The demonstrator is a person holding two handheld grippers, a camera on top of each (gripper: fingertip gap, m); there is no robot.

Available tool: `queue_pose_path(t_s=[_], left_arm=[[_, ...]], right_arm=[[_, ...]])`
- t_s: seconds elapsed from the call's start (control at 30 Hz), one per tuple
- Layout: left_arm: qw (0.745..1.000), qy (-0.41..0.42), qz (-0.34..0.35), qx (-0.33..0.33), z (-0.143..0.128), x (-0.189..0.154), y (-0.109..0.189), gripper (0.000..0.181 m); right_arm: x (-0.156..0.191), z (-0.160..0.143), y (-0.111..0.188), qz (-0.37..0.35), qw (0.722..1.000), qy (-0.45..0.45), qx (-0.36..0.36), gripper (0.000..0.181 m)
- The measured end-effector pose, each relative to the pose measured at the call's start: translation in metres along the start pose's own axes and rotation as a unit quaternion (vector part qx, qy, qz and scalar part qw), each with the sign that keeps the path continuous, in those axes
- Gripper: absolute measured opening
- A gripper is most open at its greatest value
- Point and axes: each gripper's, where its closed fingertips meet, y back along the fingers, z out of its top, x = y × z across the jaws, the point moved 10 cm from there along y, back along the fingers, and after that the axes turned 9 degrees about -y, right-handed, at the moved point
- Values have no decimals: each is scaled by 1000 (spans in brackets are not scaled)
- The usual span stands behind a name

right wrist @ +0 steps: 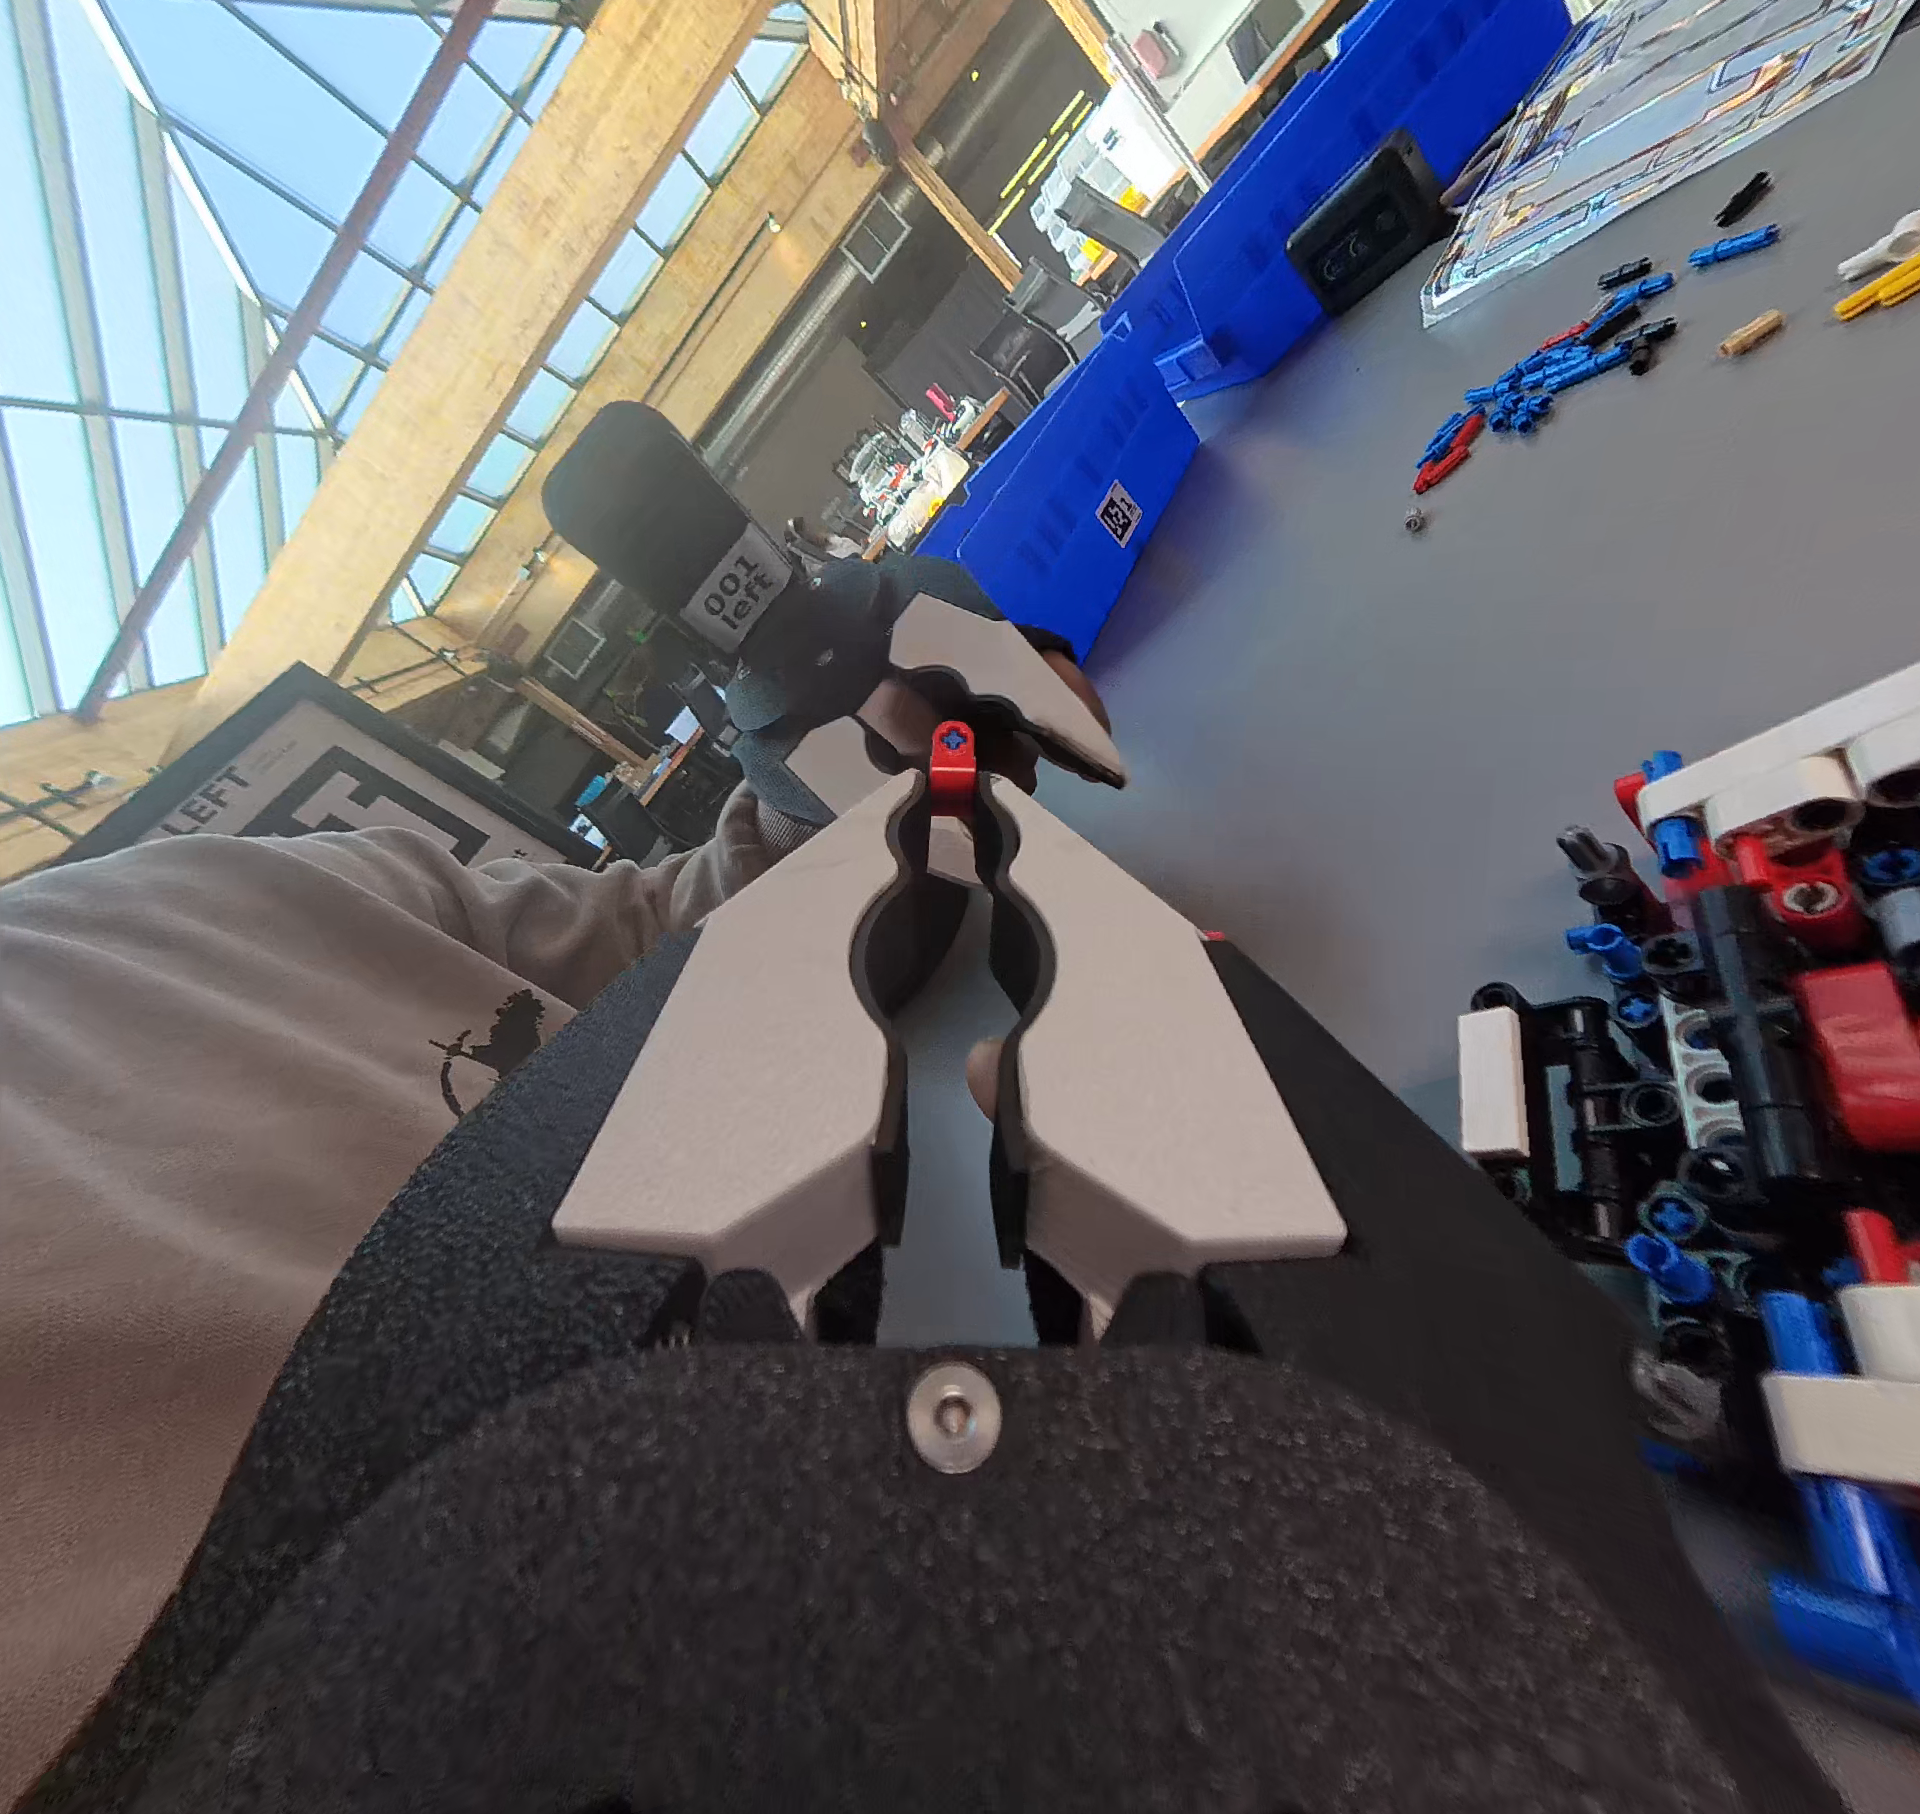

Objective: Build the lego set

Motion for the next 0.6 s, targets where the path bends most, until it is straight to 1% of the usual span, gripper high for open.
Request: queue_pose_path(t_s=[0.03, 0.07, 0.13, 0.23, 0.3, 0.4, 0.5, 0.57, 0.6], left_arm=[[999, -3, 8, -35, 7, -2, 3, 25], [998, -7, 14, -58, 13, -6, 4, 21], [996, -15, 37, -79, 20, -11, 4, 16], [994, -31, 69, -83, 25, -15, 2, 11], [993, -32, 75, -89, 27, -17, 2, 9], [992, -36, 88, -83, 28, -17, 2, 2], [992, -47, 94, -72, 29, -18, 2, 2], [991, -50, 108, -68, 30, -19, 3, 1], [988, -67, 125, -62, 31, -21, 2, 1]], right_arm=[[-1, -1, -1, 3, 1000, -8, -3, 4], [-2, -2, -2, 4, 1000, -13, -7, 4], [-2, -4, -5, 7, 1000, -16, -16, 4], [0, -7, -9, 11, 999, -19, -27, 4], [1, -9, -11, 4, 999, -14, -32, 4], [2, -10, -12, 4, 999, -13, -40, 4], [3, -11, -13, -2, 999, -5, -41, 4], [5, -12, -13, -6, 998, -1, -57, 4], [6, -13, -14, -10, 997, -5, -74, 4]])
